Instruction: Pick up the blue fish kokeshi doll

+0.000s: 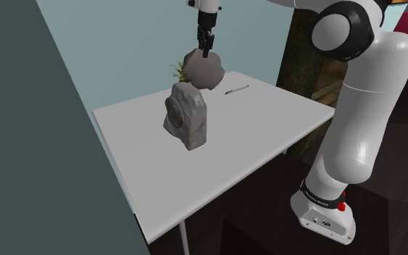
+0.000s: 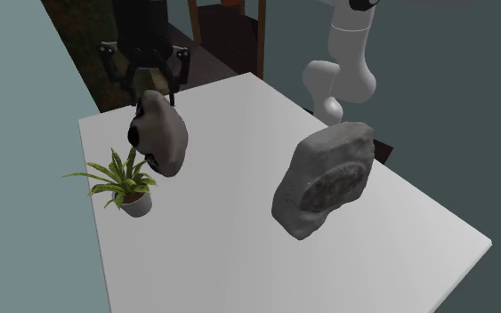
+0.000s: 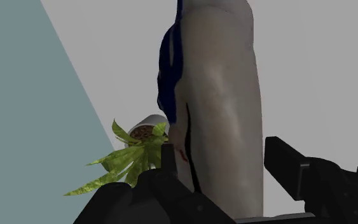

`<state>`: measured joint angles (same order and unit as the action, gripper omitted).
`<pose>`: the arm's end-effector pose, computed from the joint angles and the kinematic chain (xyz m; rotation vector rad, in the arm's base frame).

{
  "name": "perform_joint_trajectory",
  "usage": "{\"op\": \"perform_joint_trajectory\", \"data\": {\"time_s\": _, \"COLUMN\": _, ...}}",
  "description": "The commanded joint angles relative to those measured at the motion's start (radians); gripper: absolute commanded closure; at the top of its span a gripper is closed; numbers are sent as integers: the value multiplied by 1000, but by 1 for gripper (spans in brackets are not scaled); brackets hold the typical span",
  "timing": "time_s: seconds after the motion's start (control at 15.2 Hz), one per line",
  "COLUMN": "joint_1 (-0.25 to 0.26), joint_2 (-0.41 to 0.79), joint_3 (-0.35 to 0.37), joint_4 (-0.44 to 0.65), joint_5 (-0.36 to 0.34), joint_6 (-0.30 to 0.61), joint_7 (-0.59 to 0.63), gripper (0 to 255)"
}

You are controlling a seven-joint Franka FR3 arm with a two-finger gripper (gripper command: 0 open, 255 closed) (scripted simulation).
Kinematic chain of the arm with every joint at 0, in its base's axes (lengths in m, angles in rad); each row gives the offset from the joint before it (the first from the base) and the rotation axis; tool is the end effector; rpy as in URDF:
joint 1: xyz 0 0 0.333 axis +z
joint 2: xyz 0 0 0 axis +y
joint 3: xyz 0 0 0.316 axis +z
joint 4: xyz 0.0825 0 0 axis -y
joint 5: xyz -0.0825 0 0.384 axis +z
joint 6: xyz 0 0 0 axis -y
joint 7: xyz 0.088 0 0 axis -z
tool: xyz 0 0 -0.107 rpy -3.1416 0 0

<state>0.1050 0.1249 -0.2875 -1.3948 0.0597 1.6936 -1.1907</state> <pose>0.5973 -0.0917 0.6509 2.6580 1.4720 0.2346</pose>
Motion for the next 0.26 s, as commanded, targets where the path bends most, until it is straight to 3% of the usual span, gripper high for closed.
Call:
{"op": "perform_joint_trajectory", "data": {"time_s": 0.0, "joint_1": -5, "joint_2": 14, "joint_3": -2, "joint_4": 53, "joint_5": 6, "joint_6": -36, "joint_7": -5, "gripper": 255}}
{"op": "perform_joint_trajectory", "data": {"time_s": 0.2, "joint_1": -7, "joint_2": 22, "joint_3": -3, "joint_4": 79, "joint_5": 8, "joint_6": -55, "joint_7": -5, "gripper": 255}}
